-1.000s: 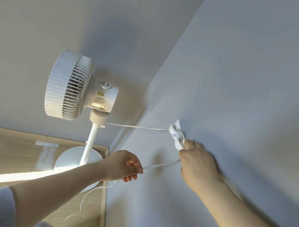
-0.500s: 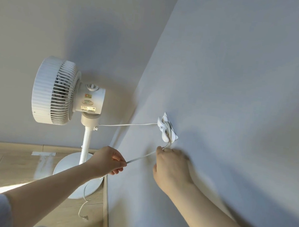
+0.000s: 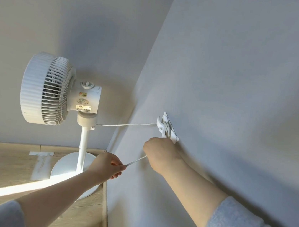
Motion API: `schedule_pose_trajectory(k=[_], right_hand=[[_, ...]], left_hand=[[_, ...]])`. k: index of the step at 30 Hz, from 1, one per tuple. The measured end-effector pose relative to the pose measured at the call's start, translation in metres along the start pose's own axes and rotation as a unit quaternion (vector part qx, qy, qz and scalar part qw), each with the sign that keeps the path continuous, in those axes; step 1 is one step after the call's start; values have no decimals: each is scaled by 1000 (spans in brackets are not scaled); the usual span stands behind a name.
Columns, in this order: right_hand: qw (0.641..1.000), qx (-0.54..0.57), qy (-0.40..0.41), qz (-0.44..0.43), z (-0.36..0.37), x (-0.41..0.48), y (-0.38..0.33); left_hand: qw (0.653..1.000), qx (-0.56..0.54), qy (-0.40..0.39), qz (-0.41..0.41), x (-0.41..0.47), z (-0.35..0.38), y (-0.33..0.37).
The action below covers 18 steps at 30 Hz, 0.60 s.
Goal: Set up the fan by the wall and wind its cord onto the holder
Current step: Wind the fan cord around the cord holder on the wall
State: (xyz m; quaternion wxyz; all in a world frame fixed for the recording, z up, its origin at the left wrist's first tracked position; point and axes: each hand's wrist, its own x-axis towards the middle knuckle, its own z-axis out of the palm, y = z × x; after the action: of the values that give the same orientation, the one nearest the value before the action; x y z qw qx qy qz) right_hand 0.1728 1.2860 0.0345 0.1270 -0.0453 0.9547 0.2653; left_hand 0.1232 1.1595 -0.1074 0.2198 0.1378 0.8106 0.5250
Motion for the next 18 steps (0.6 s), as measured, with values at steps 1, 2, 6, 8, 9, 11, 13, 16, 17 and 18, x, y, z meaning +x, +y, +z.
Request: schedule_pose_trajectory(k=[1,2,6,8,9,11,13,16,17,18], right_hand=[[1000,10,-9,4,2,7,1],[1000,18,-17,11,2,13,1],[998,43,-29,21,-4,36,-1],[998,49,-19,28,-6,47,1],[998,46,-13,29,-7,54,3],[998,49,-18,31,-7,67,6],[997,65,-29,35,-8,76,9],[996,76,-24,43,-12,88,15],[996,80,-19,45,-13,90,17],[996,81,-17,47,-15,94,17]], left_hand=[[1000,5,3,2,3,-2,-2],[1000,9,8,5,6,-4,-3],[997,38,48,37,19,-15,-5],[997,27,52,41,25,-19,-3],[998,6,47,36,28,-21,-3],[998,-50,29,23,33,-24,-1],[996,-80,0,30,35,-27,-2],[996,-59,-55,47,39,-32,-12],[996,-49,-65,47,41,-33,-16],[995,-47,-69,45,43,-34,-20]])
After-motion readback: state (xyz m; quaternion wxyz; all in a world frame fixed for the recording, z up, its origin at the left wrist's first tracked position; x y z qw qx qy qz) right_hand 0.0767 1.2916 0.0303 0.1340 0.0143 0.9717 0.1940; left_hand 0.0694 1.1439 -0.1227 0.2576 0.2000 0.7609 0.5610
